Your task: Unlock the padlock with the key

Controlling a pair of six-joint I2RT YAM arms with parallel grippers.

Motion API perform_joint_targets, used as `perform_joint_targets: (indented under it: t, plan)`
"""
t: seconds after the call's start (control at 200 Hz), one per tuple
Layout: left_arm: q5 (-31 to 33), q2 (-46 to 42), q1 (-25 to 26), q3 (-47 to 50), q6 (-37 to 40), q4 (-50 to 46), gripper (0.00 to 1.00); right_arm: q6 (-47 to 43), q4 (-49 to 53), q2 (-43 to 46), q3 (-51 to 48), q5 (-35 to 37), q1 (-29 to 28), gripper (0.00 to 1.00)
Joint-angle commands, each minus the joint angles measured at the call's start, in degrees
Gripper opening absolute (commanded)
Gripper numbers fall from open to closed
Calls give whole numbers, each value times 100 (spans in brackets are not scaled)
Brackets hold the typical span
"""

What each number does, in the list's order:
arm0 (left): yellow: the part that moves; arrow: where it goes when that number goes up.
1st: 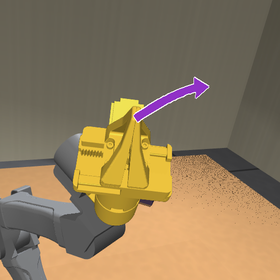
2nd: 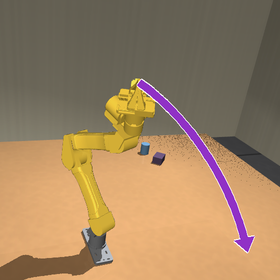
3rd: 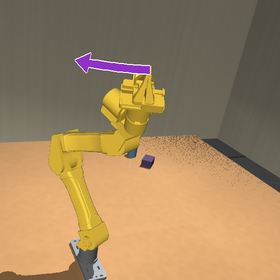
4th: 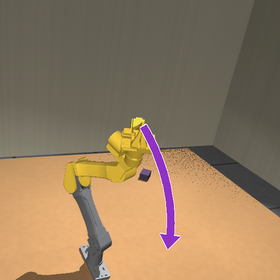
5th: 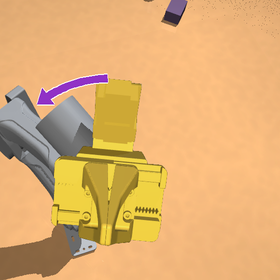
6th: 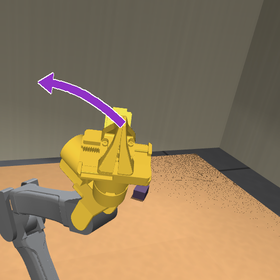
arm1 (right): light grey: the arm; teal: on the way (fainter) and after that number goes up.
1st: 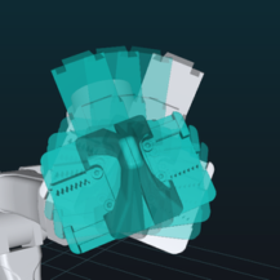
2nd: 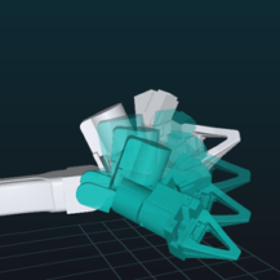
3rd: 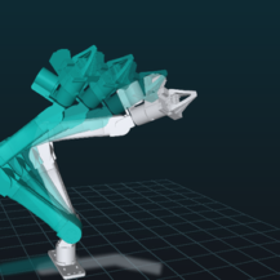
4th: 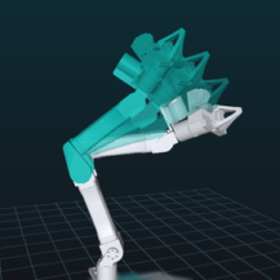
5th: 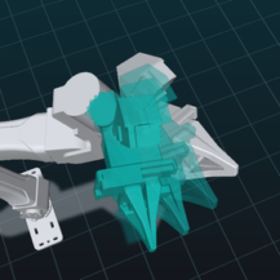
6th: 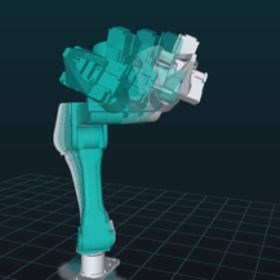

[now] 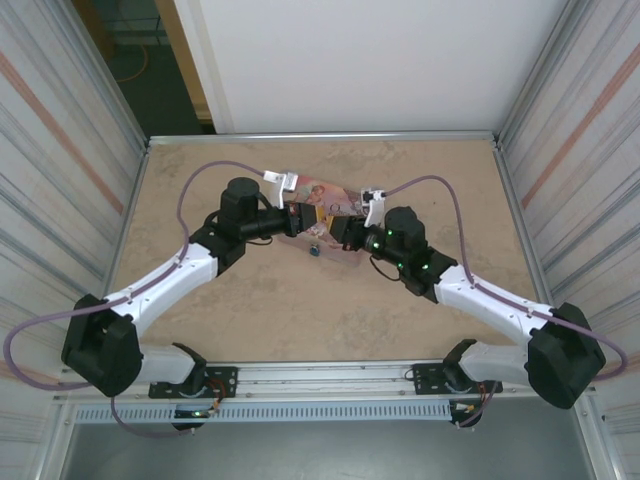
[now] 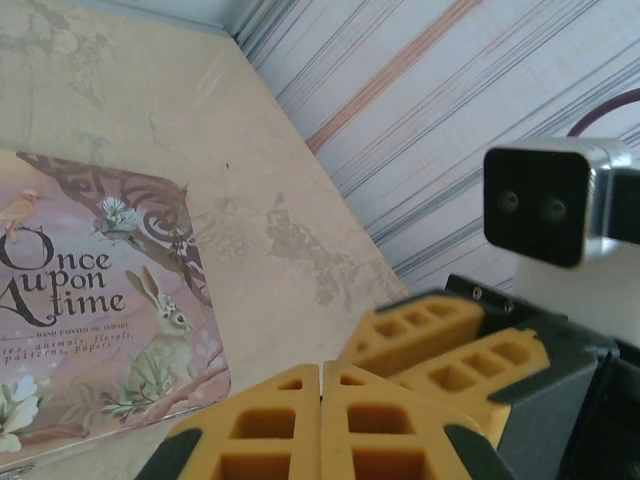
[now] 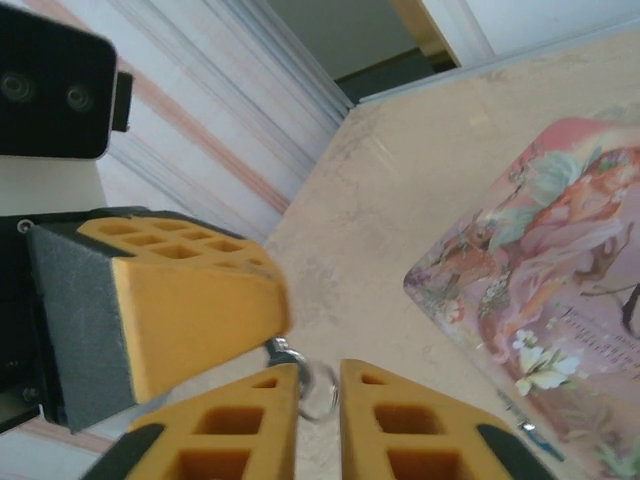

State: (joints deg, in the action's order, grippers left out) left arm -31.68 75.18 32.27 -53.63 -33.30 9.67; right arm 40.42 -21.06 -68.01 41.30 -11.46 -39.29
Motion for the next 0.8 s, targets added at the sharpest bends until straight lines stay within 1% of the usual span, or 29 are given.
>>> perform_joint_targets:
  t: [0.0, 0.135, 0.311, 0.616, 0.792]
  plan:
    - [-84, -377, -27, -87, 329, 120, 0, 118, -311, 327, -160, -950, 439, 25]
    - [-308, -474, -63, -78, 452, 215, 0, 305, -751, 428, -341, -1826, 854, 33]
    - [-496, -450, -63, -78, 487, 337, 0, 369, -1234, 396, -311, -2470, 856, 41]
    - [-611, -381, -58, -97, 439, 439, 0, 373, -1360, 23, -122, -2583, 656, 41]
    - [-612, -371, -55, -78, 423, 455, 0, 383, -1435, -151, -27, -2559, 582, 37]
